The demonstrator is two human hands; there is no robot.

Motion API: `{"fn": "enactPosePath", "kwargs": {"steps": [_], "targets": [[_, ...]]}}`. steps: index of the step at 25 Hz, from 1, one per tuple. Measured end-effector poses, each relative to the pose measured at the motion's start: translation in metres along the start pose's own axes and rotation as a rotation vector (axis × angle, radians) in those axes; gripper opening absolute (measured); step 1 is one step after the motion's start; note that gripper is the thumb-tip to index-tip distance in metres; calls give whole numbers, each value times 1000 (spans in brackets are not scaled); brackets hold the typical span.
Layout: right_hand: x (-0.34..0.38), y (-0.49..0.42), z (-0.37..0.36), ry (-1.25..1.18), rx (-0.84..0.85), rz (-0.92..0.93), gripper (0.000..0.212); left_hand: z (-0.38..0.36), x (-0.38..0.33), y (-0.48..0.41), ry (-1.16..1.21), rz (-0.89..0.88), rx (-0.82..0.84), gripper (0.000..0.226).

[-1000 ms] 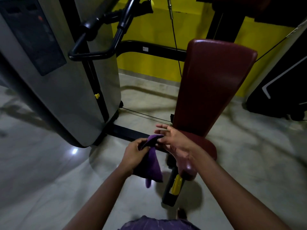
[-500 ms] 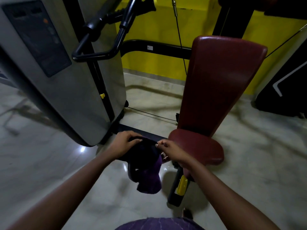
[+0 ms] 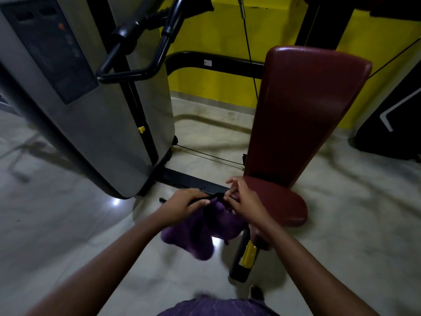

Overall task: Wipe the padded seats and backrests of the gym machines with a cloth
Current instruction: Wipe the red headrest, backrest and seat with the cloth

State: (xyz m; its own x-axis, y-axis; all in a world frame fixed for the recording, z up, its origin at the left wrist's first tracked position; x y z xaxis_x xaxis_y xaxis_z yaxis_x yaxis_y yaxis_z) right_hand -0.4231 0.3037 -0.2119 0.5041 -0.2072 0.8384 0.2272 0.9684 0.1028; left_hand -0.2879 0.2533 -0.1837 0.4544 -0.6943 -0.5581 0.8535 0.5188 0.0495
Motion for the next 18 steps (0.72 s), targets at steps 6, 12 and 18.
{"fn": "enactPosePath", "kwargs": {"steps": [6,12,18], "targets": [[-23,-23,-21,186,116,128,15,37,-13,-12,-55,-115,72,29],[-43,-37,-27,332,213,105,29,15,8,-7,-381,-52,420,32],[-53,-39,-14,291,142,57,19,5,52,-8,-540,266,333,53]]}}
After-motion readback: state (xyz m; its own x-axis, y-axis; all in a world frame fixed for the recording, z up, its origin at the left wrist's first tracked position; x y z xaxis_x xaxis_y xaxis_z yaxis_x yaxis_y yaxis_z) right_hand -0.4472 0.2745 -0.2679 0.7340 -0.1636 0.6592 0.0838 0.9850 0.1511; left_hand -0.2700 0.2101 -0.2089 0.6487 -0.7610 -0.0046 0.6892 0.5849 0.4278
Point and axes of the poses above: each hand's wrist, its own y-axis away from the middle knuckle, its own z-axis out of the back of the hand, x = y × z, the point moved 8 cm from there along -y, towards the middle knuckle
